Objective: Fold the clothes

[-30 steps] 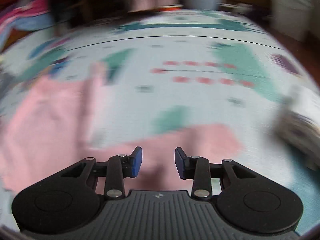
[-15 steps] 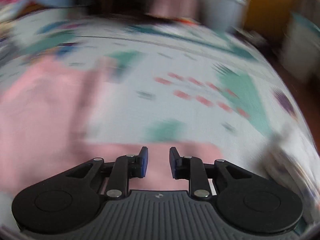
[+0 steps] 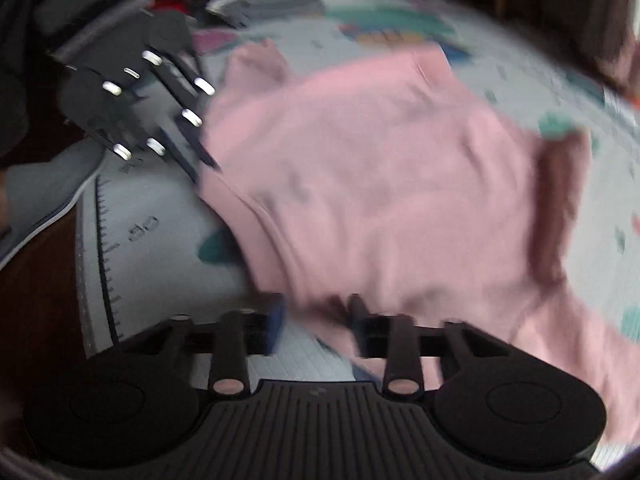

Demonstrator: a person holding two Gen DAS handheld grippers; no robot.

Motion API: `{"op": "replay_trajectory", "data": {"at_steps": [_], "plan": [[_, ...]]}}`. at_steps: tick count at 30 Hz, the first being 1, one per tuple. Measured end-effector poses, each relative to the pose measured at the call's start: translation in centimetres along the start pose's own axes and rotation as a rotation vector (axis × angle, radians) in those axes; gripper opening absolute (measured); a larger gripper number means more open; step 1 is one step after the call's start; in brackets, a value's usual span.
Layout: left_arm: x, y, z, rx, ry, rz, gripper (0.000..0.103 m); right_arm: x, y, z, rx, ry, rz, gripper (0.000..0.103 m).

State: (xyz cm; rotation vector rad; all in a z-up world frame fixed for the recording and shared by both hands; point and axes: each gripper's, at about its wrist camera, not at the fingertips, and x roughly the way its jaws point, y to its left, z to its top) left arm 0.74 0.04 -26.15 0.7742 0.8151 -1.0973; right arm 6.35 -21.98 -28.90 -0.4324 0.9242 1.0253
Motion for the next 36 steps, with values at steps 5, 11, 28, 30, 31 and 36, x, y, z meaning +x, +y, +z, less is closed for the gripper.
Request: {"op": "replay_trajectory", "data": {"at_steps": [5, 11, 28, 30, 31, 36], "plan": [[-0.4, 0.4, -0.2, -0.074, -0.021, -0.01, 0.041, -0.7, -1.2, -0.2, 0.112, -0.053, 0.007, 0.047], [0.8, 4.7, -1.7, -0.435, -0.029, -0.021, 0.04, 0.3, -2.1, 0.0, 0.219, -0.04, 0.016, 0.047], [1.5, 23.0, -5.1, -0.768, -0.151, 0.276, 0.035, 4.5, -16.3, 7.7, -0.004, -0.1, -0.182, 0.046], [0.1, 23.5, -5.8, -0.824, -0.191, 0.282, 0.033, 3.0, -19.1, 6.7, 0.167, -0.127, -0.218, 0.028], [-0.4, 23.5, -5.6, -0.808, -0.207, 0.281, 0.033, 2.4, -18.9, 6.6, 0.149, -0.135, -0.269, 0.031], [-0.6, 24.6, -1.7, -0.661, -0.294, 0.248, 0.033, 2.5, -17.4, 9.0, 0.032, -0.184, -0.234, 0.03]]}}
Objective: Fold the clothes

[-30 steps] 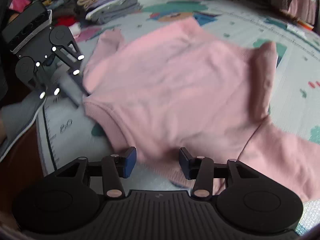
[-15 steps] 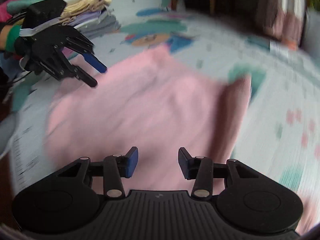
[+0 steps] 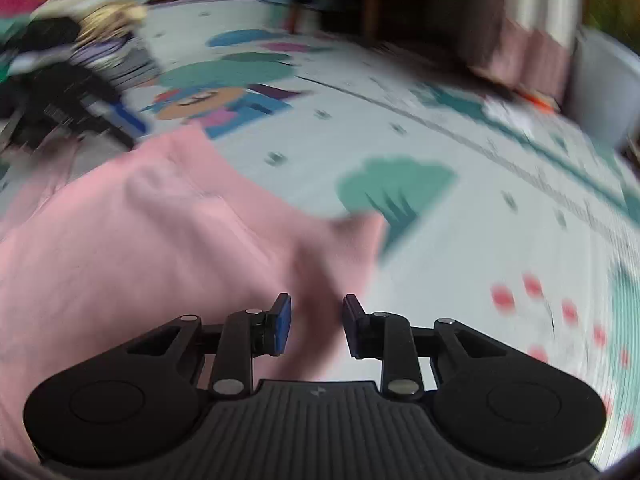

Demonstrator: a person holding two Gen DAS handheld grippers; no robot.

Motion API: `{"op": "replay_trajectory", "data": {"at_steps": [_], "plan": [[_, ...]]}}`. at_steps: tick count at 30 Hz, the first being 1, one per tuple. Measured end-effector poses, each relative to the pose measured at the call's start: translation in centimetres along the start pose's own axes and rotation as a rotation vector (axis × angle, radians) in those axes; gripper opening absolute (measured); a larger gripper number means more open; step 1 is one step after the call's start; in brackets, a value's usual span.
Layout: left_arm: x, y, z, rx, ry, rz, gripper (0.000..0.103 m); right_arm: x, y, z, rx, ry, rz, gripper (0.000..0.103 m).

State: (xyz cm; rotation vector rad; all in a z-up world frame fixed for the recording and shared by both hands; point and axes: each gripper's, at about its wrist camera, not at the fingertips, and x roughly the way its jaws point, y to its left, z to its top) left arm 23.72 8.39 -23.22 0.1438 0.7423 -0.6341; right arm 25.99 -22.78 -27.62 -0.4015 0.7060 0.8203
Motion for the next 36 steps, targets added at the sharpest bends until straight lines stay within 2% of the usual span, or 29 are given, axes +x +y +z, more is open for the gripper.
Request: {"op": "replay_trajectory", "data": {"at_steps": [1, 2, 3, 4, 5, 7, 9, 10, 11, 12, 13, 15, 19, 21, 22, 23, 25, 27, 29, 31, 34, 36], "plan": [[0.7, 0.1, 0.5, 0.014, 0.011, 0.0, 0.033, 0.2, 0.6, 0.7, -0.049, -0.009, 0.022, 0.028], [1.9, 0.7, 0.7, 0.004, 0.072, 0.031, 0.034, 0.8, 0.9, 1.4, -0.066, -0.007, 0.037, 0.028], [3.2, 1.7, 0.4, -0.026, 0.145, 0.062, 0.034, 1.8, 0.4, 1.9, -0.035, 0.018, 0.042, 0.028], [3.9, 2.4, 0.4, -0.061, 0.157, 0.069, 0.038, 3.5, -1.0, 1.7, 0.055, 0.086, 0.042, 0.028], [4.0, 2.8, 0.5, -0.097, 0.129, 0.065, 0.035, 4.9, -2.4, 1.6, 0.146, 0.137, 0.046, 0.028], [4.3, 3.7, 0.7, -0.169, 0.072, 0.057, 0.035, 4.4, -4.8, 1.4, 0.317, 0.089, 0.075, 0.02], [4.2, 3.9, 0.4, -0.2, 0.008, 0.008, 0.035, 4.0, -4.8, 1.5, 0.285, 0.054, 0.06, 0.02], [4.7, 3.9, 0.1, -0.204, 0.012, -0.005, 0.037, 4.0, -4.8, 1.4, 0.279, 0.043, 0.072, 0.021], [6.4, 4.0, -0.5, -0.193, 0.085, 0.025, 0.033, 4.5, -5.2, 1.0, 0.305, 0.064, 0.073, 0.021], [7.6, 4.0, -0.9, -0.163, 0.102, 0.049, 0.037, 4.9, -5.8, 0.6, 0.343, 0.072, 0.076, 0.017], [8.1, 4.1, -0.8, -0.149, 0.095, 0.057, 0.035, 4.7, -6.6, 0.3, 0.395, 0.056, 0.084, 0.013], [7.9, 3.7, -0.1, -0.154, 0.078, 0.081, 0.035, 3.9, -7.2, 0.3, 0.439, 0.04, 0.061, 0.014], [6.6, 2.6, -0.9, -0.189, -0.022, 0.042, 0.035, 1.9, -7.3, 0.0, 0.399, -0.008, 0.043, 0.015], [8.6, 2.7, -2.3, -0.193, 0.055, 0.058, 0.037, 1.4, -7.6, 0.0, 0.428, -0.016, 0.047, 0.015], [10.0, 2.7, -3.1, -0.19, 0.108, 0.072, 0.034, 2.5, -7.2, -0.2, 0.379, 0.046, 0.017, 0.015], [10.6, 2.7, -3.6, -0.182, 0.105, 0.077, 0.036, 3.4, -6.8, -0.3, 0.331, 0.092, -0.009, 0.014], [10.5, 2.7, -3.1, -0.196, 0.089, 0.093, 0.036, 3.7, -6.2, 0.4, 0.288, 0.08, -0.027, 0.014], [9.6, 1.7, -2.8, -0.181, 0.052, 0.09, 0.036, 1.8, -5.8, 0.2, 0.282, 0.036, -0.043, 0.019], [8.2, 0.3, -2.7, -0.149, 0.012, 0.081, 0.036, -1.4, -4.5, -0.3, 0.252, -0.037, -0.028, 0.019], [5.9, -1.4, -3.5, -0.113, 0.007, 0.048, 0.036, -3.9, -2.6, -1.2, 0.205, -0.06, 0.014, 0.018], [5.2, -3.5, -5.6, -0.088, 0.038, 0.012, 0.036, -5.3, 0.2, -4.2, 0.188, -0.003, 0.051, 0.018], [5.9, -4.0, -7.3, -0.078, 0.101, 0.048, 0.037, -4.2, 0.6, -7.1, 0.245, 0.082, 0.023, 0.015]]}}
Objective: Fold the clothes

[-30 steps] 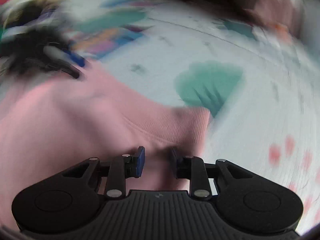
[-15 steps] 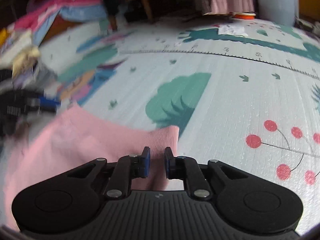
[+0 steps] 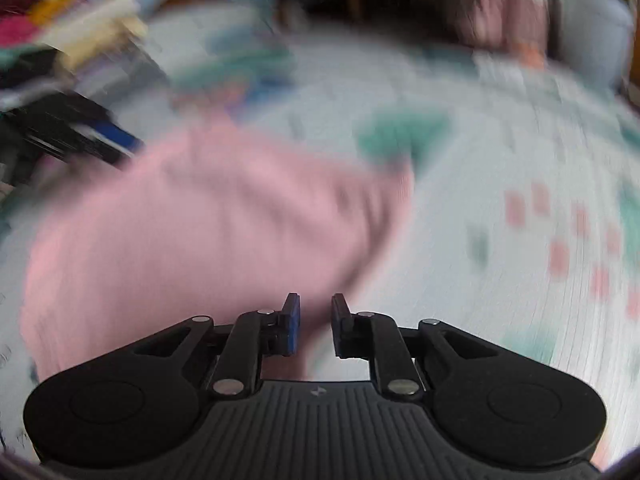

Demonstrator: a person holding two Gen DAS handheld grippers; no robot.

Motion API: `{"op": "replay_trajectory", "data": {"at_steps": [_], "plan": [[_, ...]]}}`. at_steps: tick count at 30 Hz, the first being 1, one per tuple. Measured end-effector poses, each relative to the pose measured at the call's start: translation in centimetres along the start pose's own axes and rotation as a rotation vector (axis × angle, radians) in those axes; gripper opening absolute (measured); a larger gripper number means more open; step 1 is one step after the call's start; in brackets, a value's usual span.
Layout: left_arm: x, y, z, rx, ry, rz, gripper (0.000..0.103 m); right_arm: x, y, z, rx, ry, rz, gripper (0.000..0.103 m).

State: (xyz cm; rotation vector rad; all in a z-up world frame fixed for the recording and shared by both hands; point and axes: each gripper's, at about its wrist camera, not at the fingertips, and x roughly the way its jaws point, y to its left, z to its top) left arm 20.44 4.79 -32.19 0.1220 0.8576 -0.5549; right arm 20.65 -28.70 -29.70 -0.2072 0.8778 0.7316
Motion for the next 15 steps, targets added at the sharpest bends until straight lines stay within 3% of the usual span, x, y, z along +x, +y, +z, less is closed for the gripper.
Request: {"op": "replay_trajectory", "data": {"at_steps": [1, 2, 5, 8, 12, 15], "plan": [[0.5, 0.1, -0.6, 0.011, 0.034, 0.041, 0.035, -0.1, -0.5, -1.1, 0.039, -0.059, 0.004, 0.015], [0.3, 0.1, -1.1, 0.014, 0.033, 0.051, 0.035, -0.1, -0.9, -1.1, 0.076, -0.063, 0.001, 0.015], [-1.9, 0.0, -1.7, -0.049, -0.028, 0.022, 0.037, -1.1, -0.4, -0.9, 0.076, -0.095, -0.024, 0.016], [-3.1, 0.4, -2.7, -0.111, -0.044, 0.068, 0.039, -3.2, -1.5, -2.5, 0.142, -0.128, -0.089, 0.017], [-5.1, 2.4, -4.3, -0.259, -0.053, 0.153, 0.039, -7.6, -6.1, -6.7, 0.392, -0.199, -0.283, 0.023], [-7.4, 1.9, -3.4, -0.256, -0.064, 0.138, 0.039, -9.2, -9.0, -9.8, 0.51, -0.201, -0.409, 0.027]]}}
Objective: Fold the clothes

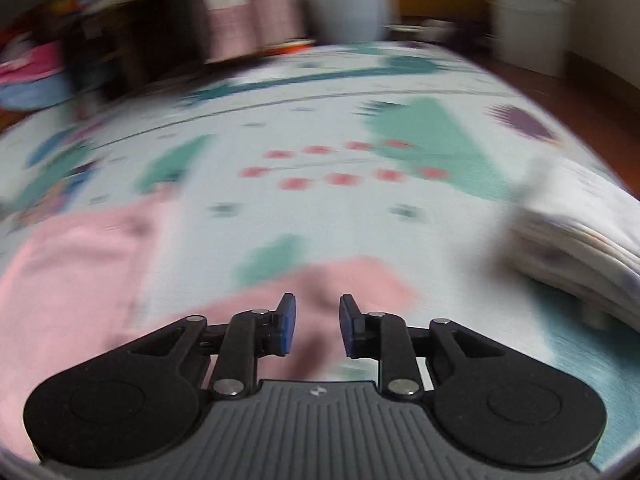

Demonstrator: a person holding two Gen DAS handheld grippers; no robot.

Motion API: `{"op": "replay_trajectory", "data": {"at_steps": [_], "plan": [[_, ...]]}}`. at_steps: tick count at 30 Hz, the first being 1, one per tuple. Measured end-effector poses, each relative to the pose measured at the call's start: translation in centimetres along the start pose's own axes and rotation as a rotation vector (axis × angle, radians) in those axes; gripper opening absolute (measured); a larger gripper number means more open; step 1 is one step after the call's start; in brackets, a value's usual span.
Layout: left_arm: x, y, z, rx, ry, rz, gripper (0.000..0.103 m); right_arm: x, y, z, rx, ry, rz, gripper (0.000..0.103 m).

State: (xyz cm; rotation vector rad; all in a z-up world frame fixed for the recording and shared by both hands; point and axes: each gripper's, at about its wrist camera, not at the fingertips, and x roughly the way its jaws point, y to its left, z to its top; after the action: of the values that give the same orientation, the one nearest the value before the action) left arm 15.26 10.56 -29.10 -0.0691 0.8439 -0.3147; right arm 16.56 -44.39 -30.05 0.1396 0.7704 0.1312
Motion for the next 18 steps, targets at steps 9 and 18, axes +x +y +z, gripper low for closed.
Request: {"op": "replay_trajectory", "data": {"at_steps": [9, 18], "plan": [[1.4, -12.1, -0.7, 0.274, 0.055, -0.383, 0.039, 3.3, -1.7, 0.0, 0.022, 0.052, -0.035, 0.026], [4.3, -18.8, -4.6, 0.447, 0.094, -0.523, 0.04, 5.1, -2.8, 2.1, -0.039, 0.065, 0.025, 0.04]]}}
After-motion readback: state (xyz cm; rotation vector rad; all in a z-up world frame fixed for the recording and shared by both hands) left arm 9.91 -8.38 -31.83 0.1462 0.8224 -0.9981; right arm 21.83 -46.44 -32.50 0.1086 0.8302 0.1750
